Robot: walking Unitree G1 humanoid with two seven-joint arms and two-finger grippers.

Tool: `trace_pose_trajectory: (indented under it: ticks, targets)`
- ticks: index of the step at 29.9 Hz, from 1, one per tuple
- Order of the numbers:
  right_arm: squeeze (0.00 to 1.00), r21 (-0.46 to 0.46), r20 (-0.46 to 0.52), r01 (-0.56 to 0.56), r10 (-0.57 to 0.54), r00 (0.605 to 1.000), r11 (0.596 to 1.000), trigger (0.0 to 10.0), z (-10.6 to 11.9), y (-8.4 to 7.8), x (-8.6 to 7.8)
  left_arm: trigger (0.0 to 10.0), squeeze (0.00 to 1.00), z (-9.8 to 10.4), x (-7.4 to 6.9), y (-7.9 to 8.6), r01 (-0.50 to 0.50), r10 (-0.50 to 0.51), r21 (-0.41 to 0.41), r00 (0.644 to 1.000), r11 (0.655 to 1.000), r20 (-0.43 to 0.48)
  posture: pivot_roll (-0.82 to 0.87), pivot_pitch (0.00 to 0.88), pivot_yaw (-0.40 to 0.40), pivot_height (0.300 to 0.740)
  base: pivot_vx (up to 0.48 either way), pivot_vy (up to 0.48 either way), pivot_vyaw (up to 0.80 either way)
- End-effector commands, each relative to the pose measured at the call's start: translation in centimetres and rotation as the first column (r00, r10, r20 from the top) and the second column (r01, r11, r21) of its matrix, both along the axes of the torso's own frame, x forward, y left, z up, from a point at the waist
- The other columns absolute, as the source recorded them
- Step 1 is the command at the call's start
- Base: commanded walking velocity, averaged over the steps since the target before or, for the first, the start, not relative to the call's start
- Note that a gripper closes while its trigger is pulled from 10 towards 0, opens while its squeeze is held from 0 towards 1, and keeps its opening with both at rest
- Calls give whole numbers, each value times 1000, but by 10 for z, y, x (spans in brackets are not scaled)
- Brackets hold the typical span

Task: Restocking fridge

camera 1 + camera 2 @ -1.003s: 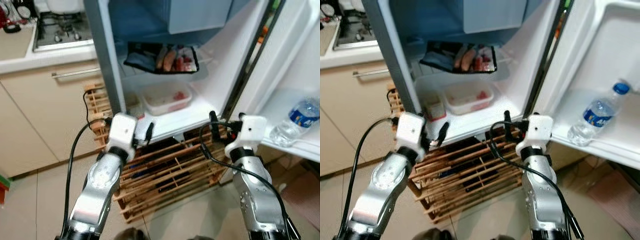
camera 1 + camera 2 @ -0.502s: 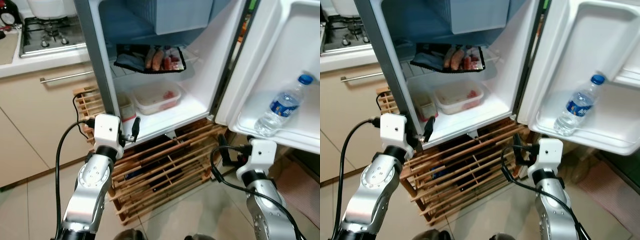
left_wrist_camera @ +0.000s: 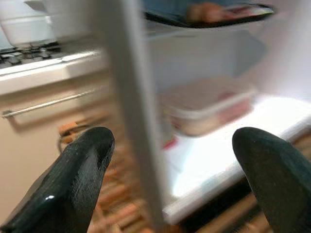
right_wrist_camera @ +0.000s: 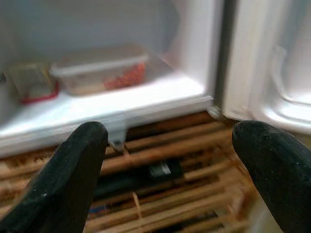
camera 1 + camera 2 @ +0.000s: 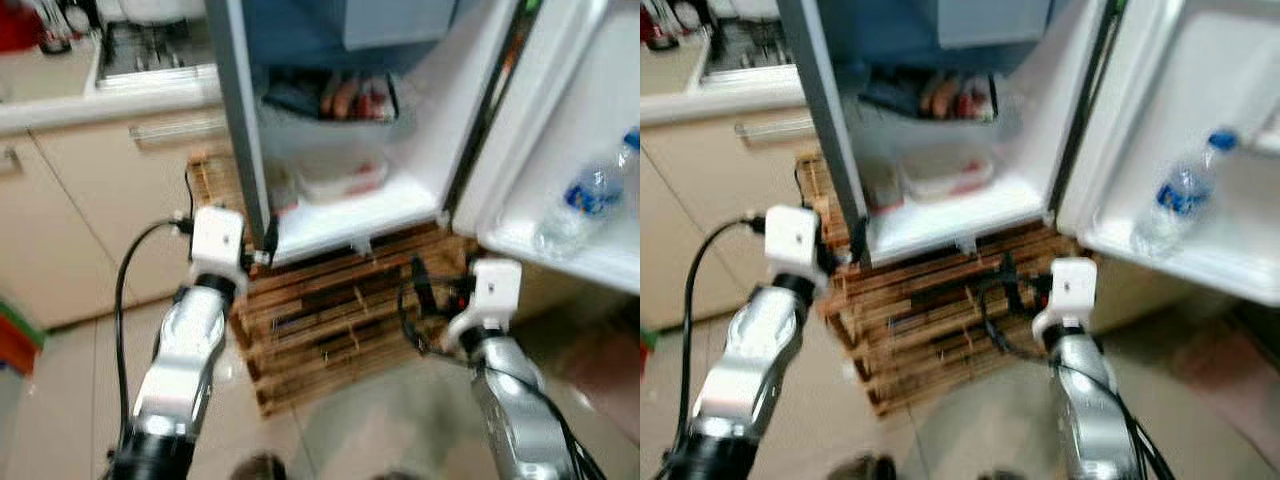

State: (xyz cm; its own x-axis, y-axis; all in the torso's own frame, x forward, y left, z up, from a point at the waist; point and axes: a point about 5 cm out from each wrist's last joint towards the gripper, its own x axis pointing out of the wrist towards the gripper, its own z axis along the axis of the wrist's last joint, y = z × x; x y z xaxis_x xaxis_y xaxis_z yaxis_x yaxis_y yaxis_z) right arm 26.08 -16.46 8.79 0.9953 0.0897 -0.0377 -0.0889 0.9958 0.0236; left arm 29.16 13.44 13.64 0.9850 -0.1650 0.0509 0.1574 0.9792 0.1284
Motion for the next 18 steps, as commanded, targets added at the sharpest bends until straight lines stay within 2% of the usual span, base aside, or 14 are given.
trace_pose_trajectory:
  ticks: [1,8,13,18]
  targets:
    - [0,3,-18,24,-24,1000,1000,10000,-3,-3,-1,10000,0,-3,2,2,-6,7,25,1000,1000,-16,-63,0,24,740,-337,-341,0]
    - [0,-8,-12,20,-20,1000,1000,10000,-3,0,0,10000,0,-2,8,-3,16,-16,3,1000,1000,-16,-74,0,30,740,-48,-49,0]
    - [0,-32,-2,-20,20,1000,999,10000,-1,1,0,10000,0,-2,11,-9,10,-10,-3,1000,1000,-11,-82,0,21,740,0,-409,0]
    - [0,-65,-1,-61,61,998,996,10000,1,3,1,10000,0,-4,14,-14,9,-9,1,1000,1000,-6,-89,0,9,740,0,-457,585]
